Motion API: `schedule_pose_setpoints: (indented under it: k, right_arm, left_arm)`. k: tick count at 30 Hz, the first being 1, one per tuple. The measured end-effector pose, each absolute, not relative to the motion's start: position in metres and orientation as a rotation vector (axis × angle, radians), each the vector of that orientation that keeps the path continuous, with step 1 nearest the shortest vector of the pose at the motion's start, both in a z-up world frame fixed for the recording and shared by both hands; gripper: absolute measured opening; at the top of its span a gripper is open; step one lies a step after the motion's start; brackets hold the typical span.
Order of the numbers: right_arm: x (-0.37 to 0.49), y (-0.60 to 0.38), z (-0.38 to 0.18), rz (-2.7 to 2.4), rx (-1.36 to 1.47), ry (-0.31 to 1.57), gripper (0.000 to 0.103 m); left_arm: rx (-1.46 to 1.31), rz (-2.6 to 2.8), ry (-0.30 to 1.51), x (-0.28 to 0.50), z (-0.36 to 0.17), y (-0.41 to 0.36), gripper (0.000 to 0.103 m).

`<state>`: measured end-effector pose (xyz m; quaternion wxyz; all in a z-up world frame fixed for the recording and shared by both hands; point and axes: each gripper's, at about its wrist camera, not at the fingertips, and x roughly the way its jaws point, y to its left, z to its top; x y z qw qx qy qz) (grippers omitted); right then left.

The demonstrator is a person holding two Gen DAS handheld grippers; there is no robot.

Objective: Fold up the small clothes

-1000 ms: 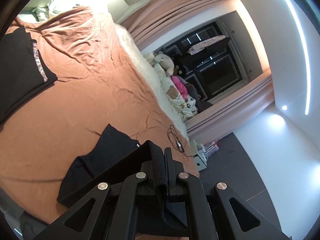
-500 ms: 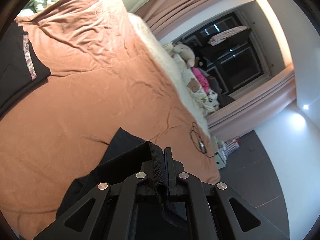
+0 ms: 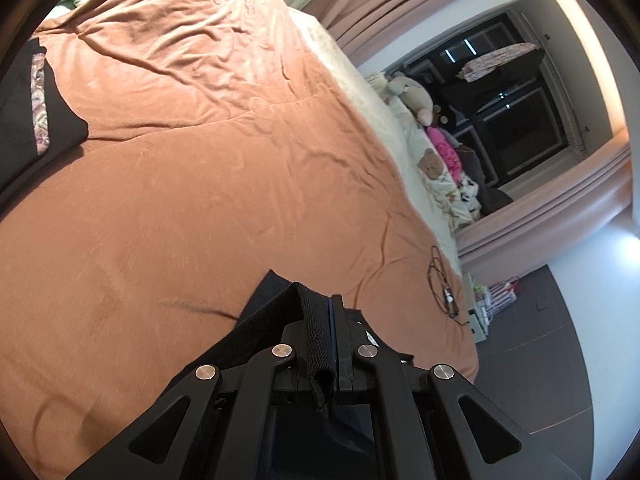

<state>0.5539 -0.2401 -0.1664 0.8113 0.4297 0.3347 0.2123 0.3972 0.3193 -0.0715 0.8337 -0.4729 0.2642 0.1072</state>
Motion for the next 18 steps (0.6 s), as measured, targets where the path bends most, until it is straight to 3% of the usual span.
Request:
schedule_pose_setpoints:
  k: [18]
  right_arm:
    - [0.587, -0.222, -0.18, 0.39, 0.853, 0.824, 0.0]
  left_arm:
    - [-0.924, 0.305, 0.734, 0.481, -0.142, 0.338, 0.004]
